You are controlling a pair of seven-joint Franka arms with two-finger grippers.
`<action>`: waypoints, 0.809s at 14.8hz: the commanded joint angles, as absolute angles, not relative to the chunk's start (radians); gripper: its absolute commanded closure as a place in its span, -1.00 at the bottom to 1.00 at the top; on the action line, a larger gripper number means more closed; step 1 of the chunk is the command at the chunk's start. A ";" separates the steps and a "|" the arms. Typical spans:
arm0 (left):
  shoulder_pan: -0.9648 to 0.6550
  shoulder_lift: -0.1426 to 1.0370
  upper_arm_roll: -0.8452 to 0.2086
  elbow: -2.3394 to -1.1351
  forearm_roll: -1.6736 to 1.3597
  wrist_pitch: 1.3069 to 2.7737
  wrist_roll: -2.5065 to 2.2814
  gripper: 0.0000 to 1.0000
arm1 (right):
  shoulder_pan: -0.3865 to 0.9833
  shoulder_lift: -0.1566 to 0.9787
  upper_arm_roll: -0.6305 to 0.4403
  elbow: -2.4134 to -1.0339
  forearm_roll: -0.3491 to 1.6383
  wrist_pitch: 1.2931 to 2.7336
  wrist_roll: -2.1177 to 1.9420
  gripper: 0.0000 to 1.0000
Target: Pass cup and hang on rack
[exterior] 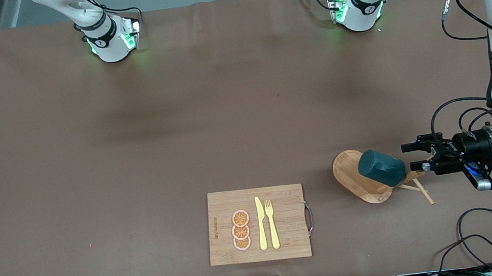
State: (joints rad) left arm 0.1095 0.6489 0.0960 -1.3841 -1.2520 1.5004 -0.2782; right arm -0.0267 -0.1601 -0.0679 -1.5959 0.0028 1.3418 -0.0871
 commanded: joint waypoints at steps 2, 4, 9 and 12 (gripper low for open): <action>0.117 0.598 0.097 -1.361 -1.214 1.479 -0.346 -1.00 | -0.026 -0.173 -0.067 -1.606 0.009 1.348 -0.095 -1.00; 0.114 0.549 0.094 -1.361 -1.140 1.479 -0.391 -1.00 | -0.026 -0.172 -0.067 -1.606 0.009 1.348 -0.095 -1.00; 0.110 0.442 0.091 -1.359 -0.889 1.477 -0.394 -1.00 | -0.026 -0.172 -0.067 -1.608 0.009 1.348 -0.095 -1.00; 0.097 0.352 0.028 -1.359 -0.622 1.479 -0.377 -1.00 | -0.025 -0.172 -0.069 -1.606 0.009 1.348 -0.095 -1.00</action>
State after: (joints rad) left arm 0.1080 0.4243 0.0701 -1.3409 -0.7647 1.4780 -0.3828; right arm -0.0267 -0.1601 -0.0677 -1.5959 0.0028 1.3418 -0.0872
